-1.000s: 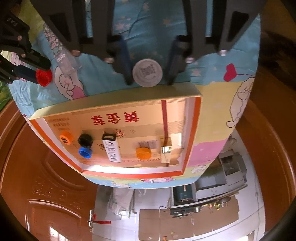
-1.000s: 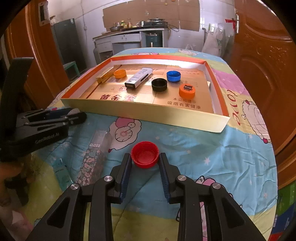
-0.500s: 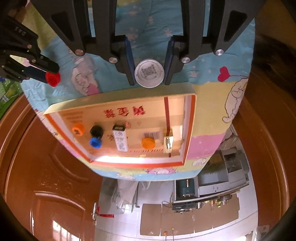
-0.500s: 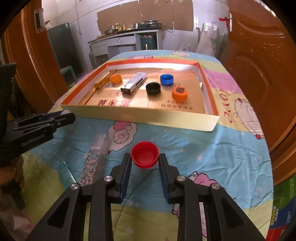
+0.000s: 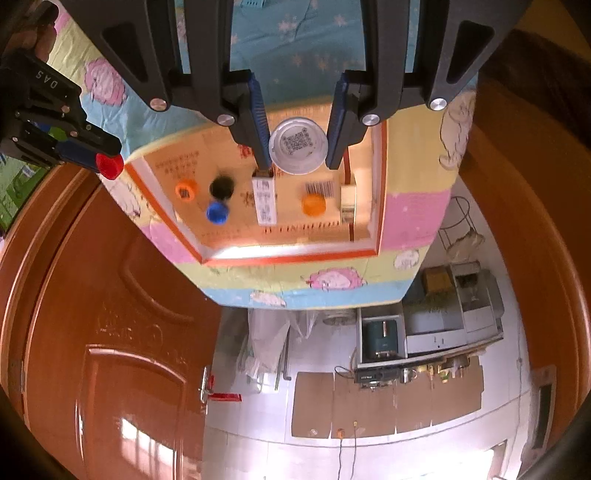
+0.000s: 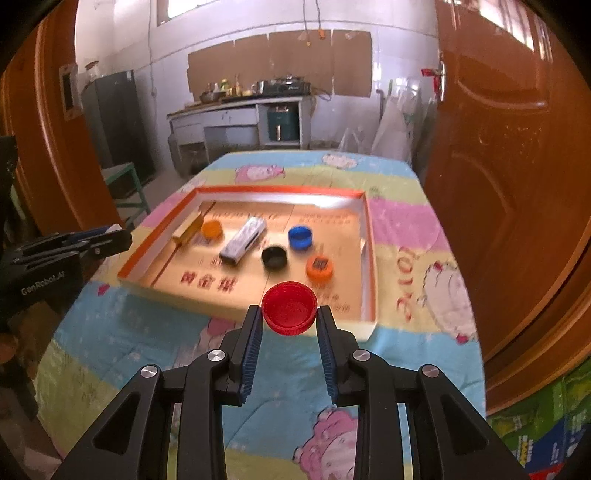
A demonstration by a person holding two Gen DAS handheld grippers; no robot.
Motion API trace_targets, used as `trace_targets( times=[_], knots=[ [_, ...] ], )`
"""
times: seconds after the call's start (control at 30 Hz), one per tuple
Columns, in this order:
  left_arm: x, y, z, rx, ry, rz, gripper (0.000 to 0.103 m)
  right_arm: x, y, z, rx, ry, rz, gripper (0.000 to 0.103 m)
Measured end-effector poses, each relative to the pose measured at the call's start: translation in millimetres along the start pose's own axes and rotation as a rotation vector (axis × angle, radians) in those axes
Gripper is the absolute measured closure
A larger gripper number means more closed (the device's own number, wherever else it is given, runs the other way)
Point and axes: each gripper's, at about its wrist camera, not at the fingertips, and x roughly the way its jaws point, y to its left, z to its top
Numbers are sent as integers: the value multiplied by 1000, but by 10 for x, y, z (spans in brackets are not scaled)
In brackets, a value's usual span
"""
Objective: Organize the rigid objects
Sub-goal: 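Carry the red and white caps with both tools into the tray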
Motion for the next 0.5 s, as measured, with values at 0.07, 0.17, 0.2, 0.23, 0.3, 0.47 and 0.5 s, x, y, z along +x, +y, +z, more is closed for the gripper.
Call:
trace_targets(
  times=[0.07,0.17,0.2,0.23,0.3,0.47,0.5],
  knots=[
    [10,-7,71,0,-9,2,73,-10,-21,85,-5,-16,-4,73],
    [47,-7,169,-4,-15,1,73,-4,-51,190,-14,-34,-12,73],
    [56,-5,197,-4,-19,2,73,-2,-62,222,-16,-38,-12,73],
    [61,0,223,-4,-22,4,73,7,-70,255,-19,-41,-12,73],
    [81,14,276,-9,-26,5,73,44,-81,321,-30,-45,-16,73],
    [215,57,346,-23,-6,-1,73,159,-132,493,-56,-46,-20,73],
    [253,66,351,-27,2,-3,73,188,-148,526,-61,-45,-19,73]
  ],
)
